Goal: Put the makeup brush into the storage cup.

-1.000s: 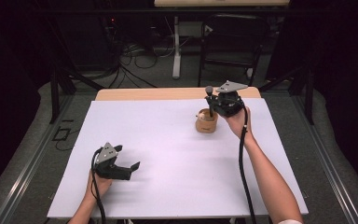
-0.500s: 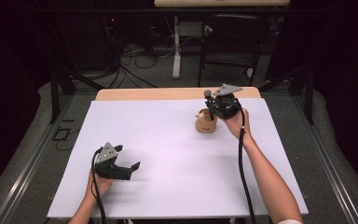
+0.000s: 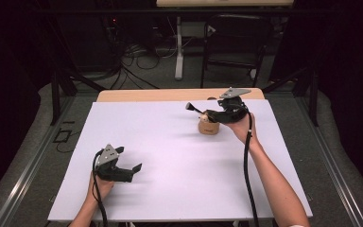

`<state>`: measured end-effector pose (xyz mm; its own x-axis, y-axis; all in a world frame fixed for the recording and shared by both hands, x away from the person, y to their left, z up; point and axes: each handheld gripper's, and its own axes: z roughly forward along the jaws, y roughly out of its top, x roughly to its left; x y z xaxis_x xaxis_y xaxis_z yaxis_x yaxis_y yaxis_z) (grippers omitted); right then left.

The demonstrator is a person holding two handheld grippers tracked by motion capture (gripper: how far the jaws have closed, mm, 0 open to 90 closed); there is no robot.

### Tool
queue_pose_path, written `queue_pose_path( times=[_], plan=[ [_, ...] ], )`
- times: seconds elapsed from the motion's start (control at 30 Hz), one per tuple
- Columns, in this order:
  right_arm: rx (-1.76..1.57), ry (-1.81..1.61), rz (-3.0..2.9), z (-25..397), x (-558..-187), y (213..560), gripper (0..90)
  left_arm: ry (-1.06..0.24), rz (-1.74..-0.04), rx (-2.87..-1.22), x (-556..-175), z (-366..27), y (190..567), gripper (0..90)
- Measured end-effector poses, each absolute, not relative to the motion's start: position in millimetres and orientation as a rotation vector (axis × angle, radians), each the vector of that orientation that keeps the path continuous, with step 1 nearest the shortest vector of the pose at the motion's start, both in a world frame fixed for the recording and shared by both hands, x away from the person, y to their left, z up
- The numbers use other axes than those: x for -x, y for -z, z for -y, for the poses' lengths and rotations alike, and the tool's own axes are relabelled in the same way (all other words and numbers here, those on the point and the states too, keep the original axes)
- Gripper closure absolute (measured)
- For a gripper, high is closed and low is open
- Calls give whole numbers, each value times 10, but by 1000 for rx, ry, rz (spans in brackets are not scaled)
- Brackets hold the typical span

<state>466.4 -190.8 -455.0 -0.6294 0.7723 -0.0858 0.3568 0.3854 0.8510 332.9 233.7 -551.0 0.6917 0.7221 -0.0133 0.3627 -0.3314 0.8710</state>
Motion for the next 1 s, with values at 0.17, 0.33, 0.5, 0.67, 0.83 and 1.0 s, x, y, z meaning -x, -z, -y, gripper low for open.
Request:
queue_pose_path(
  times=[0.17,0.33,0.5,0.67,0.83,1.0],
  plan=[
    [-968,-1220,-2147,1985,-4566,4563,176,-473,-823,-1938,-3321,-2325,5500,0],
    [-943,-1276,-2139,2041,-4431,4572,104,-485,-821,-1930,-3320,-2331,5485,0],
    [-916,-1306,-2142,2069,-4322,4596,56,-495,-817,-1920,-3305,-2344,5467,0],
    [-870,-1337,-2144,2091,-4192,4637,23,-511,-810,-1913,-3294,-2342,5454,1],
    [-847,-1373,-2150,2119,-4079,4642,1,-520,-804,-1901,-3268,-2349,5434,1],
    [-834,-1387,-2147,2156,-3953,4678,0,-531,-800,-1885,-3252,-2360,5414,1]
  ],
)
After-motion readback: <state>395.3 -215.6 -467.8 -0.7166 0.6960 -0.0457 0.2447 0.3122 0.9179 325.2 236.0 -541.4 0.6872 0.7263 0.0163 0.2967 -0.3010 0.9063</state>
